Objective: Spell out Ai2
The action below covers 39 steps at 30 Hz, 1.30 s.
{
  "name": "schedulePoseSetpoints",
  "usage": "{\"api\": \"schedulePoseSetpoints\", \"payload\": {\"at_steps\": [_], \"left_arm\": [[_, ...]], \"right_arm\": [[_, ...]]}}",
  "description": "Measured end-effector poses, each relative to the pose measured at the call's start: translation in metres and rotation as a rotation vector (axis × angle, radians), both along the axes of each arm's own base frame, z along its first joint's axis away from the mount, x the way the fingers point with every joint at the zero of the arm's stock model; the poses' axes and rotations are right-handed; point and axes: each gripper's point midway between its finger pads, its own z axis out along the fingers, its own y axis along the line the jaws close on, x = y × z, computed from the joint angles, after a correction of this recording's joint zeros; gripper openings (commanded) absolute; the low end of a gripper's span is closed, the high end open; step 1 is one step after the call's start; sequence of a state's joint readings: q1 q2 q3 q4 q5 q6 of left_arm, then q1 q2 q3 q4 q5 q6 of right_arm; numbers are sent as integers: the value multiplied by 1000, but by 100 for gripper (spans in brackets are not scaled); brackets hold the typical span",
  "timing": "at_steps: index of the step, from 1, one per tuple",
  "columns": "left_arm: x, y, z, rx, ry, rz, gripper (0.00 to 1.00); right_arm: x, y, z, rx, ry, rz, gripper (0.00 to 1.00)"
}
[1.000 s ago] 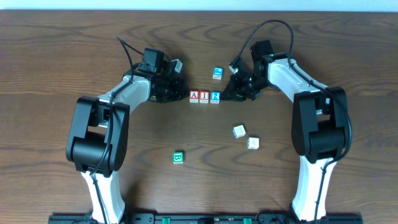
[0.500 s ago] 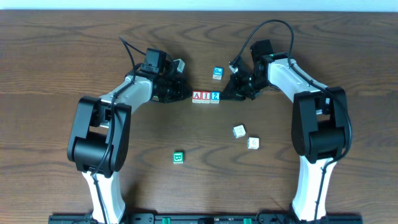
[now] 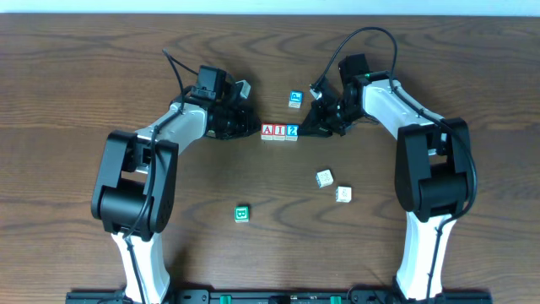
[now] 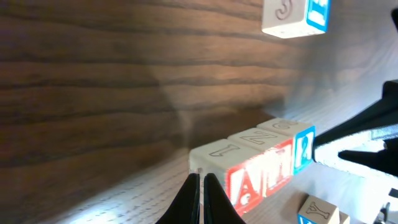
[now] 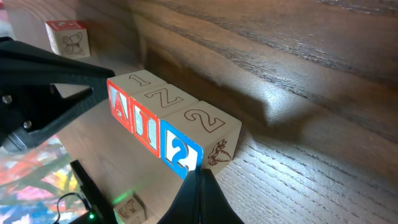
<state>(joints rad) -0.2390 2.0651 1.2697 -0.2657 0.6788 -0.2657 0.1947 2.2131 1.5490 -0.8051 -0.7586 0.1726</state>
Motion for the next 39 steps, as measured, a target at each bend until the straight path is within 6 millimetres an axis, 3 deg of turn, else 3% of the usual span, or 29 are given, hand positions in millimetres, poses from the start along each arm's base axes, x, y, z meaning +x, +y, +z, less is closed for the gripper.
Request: {"api": "schedulePoseSetpoints", "payload": {"at_steps": [6, 11, 13, 15, 19, 21, 22, 24, 27, 30, 33, 35, 37, 38, 39], "left_arm": [[9, 29, 0, -7, 16, 61, 6], [-5, 45, 13, 32, 51, 37, 6], [-3, 47, 38, 56, -9, 13, 6], [1, 48, 77, 68, -107, -8, 6], [-5, 52, 162, 77, -308, -32, 6], [-20, 57, 206, 87, -407, -40, 6], [-40, 62, 238, 100, -474, -44, 6], [-67, 69, 268, 116, -532, -49, 6], [-118, 81, 296, 150, -575, -54, 6], [-171, 91, 309, 175, -644, -59, 6], [-214, 97, 291, 175, -655, -53, 6], [-247, 101, 262, 174, -643, -51, 6], [-272, 104, 238, 167, -641, -50, 7], [-277, 104, 233, 164, -646, -49, 15], [-286, 105, 229, 153, -657, -39, 54]], "right_arm": [[5, -29, -2, -24, 33, -64, 1], [11, -66, 6, -62, 50, -127, 1], [16, -75, 22, -76, 3, -139, 1], [17, -76, 51, -81, -53, -136, 1], [-3, -79, 117, -100, -141, -130, 1], [-21, -83, 152, -121, -195, -125, 1], [-39, -86, 179, -147, -242, -117, 1], [-67, -88, 215, -192, -325, -105, 1], [-109, -86, 254, -242, -438, -71, 1], [-160, -80, 292, -266, -627, -28, 2], [-205, -86, 285, -278, -683, -29, 2], [-248, -100, 259, -279, -695, -63, 1], [-272, -107, 241, -262, -701, -84, 4], [-283, -109, 232, -253, -701, -95, 15], [-296, -111, 222, -228, -712, -105, 50]]}}
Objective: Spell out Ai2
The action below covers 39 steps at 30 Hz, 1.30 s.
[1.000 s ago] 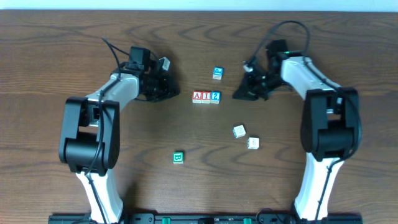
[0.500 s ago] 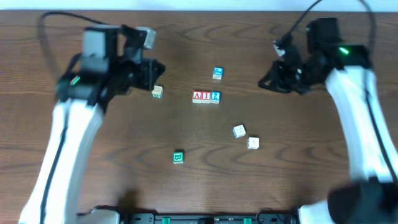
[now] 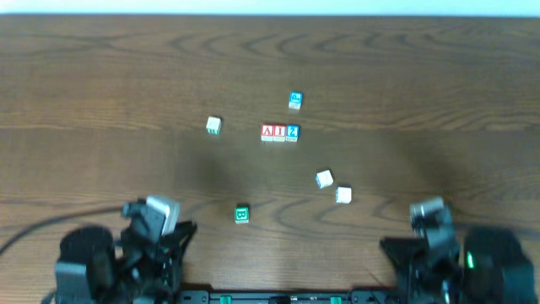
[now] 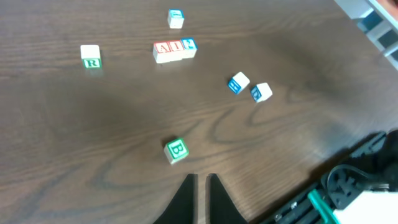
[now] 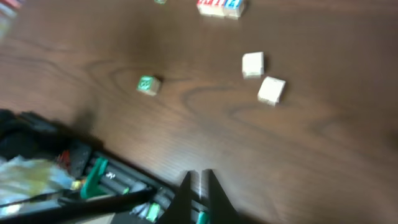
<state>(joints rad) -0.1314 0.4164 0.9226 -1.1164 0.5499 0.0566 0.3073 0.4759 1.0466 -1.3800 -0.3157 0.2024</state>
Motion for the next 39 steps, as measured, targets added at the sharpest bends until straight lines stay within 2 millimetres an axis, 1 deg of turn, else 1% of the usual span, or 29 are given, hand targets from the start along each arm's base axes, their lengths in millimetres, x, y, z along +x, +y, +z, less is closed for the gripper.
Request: {"api": "schedulePoseSetpoints", "payload": {"at_steps": [1, 2, 4, 6, 8, 12, 14, 28, 31, 33, 35, 37, 39], "left_arm": [[-6, 1, 1, -5, -28, -1, 99], [-9, 0, 5, -15, -54, 0, 96], [-12, 1, 9, -30, -78, 9, 95], [-15, 1, 8, -54, -56, 27, 96], [-19, 1, 3, -71, -13, 44, 95], [-25, 2, -5, -84, 51, 63, 96], [-27, 2, -7, -88, 71, 69, 95], [-26, 3, -7, -89, 74, 78, 95], [-19, 5, 0, -85, 19, 93, 95], [-10, 10, 11, -70, -68, 110, 95], [-4, 13, 16, -41, -146, 110, 95], [5, 15, 10, 3, -215, 103, 96], [19, 18, -9, 50, -255, 105, 95]], "right_arm": [[-8, -2, -1, 23, -17, -11, 98], [-13, -3, 2, 45, -49, -16, 99], [-19, -4, 7, 76, -93, -24, 99], [-26, -5, 8, 92, -106, -26, 99], [-33, -7, 3, 95, -82, -29, 99], [-39, -8, -4, 89, -41, -34, 99], [-40, -8, -5, 89, -37, -34, 99], [-40, -8, -5, 89, -36, -35, 99], [-40, -8, -5, 89, -36, -34, 99], [-40, -8, -5, 89, -36, -34, 99], [-40, -8, -5, 90, -36, -34, 99], [-40, -8, -5, 90, -35, -34, 99], [-40, -8, -6, 89, -33, -35, 99]]}}
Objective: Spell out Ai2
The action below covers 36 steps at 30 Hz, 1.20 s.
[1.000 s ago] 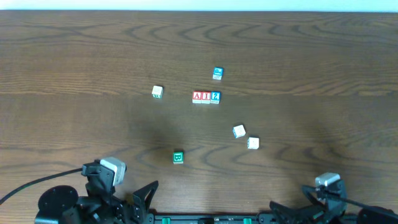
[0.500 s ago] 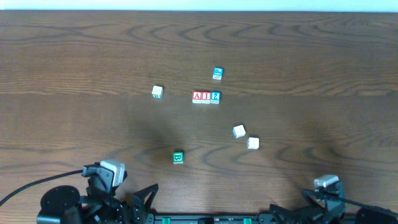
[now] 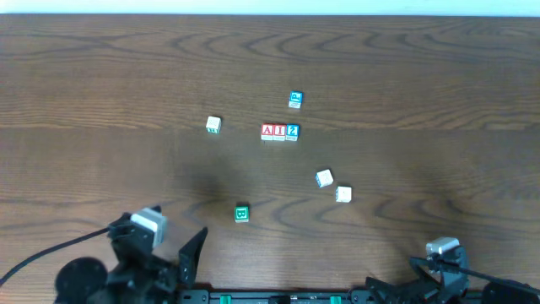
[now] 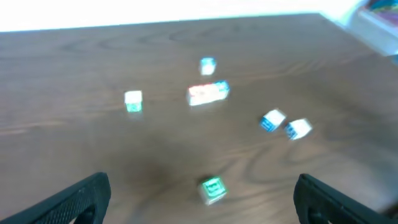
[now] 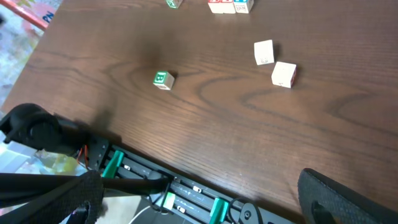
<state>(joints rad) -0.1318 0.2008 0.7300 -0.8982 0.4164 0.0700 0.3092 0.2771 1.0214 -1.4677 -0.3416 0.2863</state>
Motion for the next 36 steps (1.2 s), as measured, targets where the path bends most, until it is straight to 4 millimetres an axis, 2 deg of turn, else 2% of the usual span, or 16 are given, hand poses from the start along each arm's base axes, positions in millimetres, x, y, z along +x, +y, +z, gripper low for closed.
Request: {"api": "schedulePoseSetpoints", "payload": {"at_steps": [4, 7, 10, 16, 24, 36], "left_arm": [[30, 6, -42, 58, -50, 39, 95], [44, 12, -74, 90, -60, 76, 96], [50, 17, -102, 105, -53, 106, 95], [57, 23, -136, 125, -19, 140, 96], [61, 33, -135, 141, -27, 200, 95], [62, 36, -135, 151, -28, 219, 95]], "right_arm": [[0, 0, -1, 0, 2, 0, 99], [0, 0, -1, 1, 4, -1, 99], [0, 0, -1, 1, 4, -1, 99], [0, 0, -1, 1, 4, -1, 99], [0, 0, -1, 0, 5, -2, 99], [0, 0, -1, 1, 5, -1, 99]]}}
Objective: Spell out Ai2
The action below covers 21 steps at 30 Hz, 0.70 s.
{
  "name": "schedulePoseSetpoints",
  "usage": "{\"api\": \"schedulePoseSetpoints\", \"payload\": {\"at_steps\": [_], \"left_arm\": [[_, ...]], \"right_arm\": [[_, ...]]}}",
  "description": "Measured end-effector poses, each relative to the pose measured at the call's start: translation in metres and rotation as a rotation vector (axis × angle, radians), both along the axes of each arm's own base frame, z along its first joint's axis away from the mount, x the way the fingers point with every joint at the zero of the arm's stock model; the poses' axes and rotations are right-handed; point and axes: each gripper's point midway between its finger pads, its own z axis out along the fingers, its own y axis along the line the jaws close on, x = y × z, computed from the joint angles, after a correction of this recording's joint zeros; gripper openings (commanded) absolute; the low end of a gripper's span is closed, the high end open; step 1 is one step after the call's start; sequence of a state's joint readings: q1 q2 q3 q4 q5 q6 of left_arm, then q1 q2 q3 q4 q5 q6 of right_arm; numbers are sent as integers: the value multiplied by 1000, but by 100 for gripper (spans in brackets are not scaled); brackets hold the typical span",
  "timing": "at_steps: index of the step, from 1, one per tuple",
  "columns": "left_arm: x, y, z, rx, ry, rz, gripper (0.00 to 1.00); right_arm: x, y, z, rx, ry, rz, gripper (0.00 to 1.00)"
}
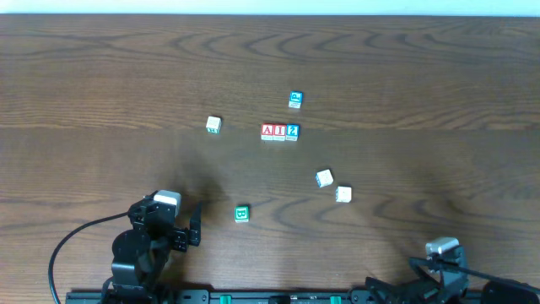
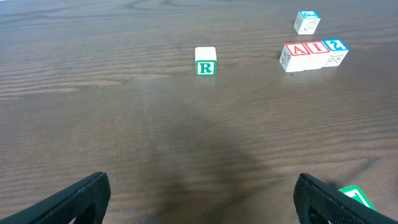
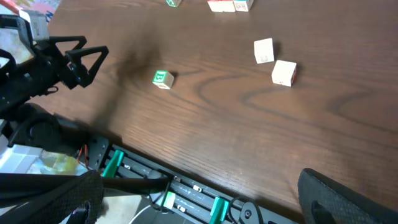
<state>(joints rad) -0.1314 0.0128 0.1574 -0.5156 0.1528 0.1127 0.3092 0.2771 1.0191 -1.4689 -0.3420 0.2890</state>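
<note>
Three blocks stand side by side reading A, I, 2 [image 1: 279,132] at the table's middle; the left wrist view shows the same row [image 2: 313,55] at the upper right. My left gripper [image 2: 199,202] is open wide and holds nothing. It hangs low over the near left of the table, its arm [image 1: 156,236] well short of the row. My right gripper [image 3: 199,199] is open and empty too. It sits back over the table's near edge at the right, far from the blocks.
Loose blocks lie around the row: a blue one [image 1: 295,100] behind it, a green R block [image 1: 213,125] to its left, a green B block [image 1: 242,214] near my left gripper, two white-and-blue ones [image 1: 324,178] [image 1: 343,194] nearer right. A black rail [image 3: 186,193] runs along the near edge.
My left arm has come a little further onto the table and its camera now looks low across the wood at the R block and the row. The right arm has not moved.
Both grippers were shut, one at each end of the A, I, 2 row. Then both were shut, back at the near edge. Then both stood open wide there. The row has stayed in place throughout.
</note>
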Motion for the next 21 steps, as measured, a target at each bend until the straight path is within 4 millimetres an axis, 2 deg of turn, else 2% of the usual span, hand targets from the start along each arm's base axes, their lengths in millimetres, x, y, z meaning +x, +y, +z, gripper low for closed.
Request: {"api": "schedulePoseSetpoints", "payload": {"at_steps": [13, 16, 19, 21], "left_arm": [[0, 0, 0, 0, 0, 0, 95], [0, 0, 0, 0, 0, 0, 95], [0, 0, 0, 0, -2, 1, 95], [0, 0, 0, 0, -1, 1, 96]], "right_arm": [[2, -2, 0, -13, -9, -5, 99], [20, -9, 12, -43, -109, -55, 99], [49, -13, 38, -74, -314, -93, 99], [60, -20, 44, -117, -418, -129, 99]]}}
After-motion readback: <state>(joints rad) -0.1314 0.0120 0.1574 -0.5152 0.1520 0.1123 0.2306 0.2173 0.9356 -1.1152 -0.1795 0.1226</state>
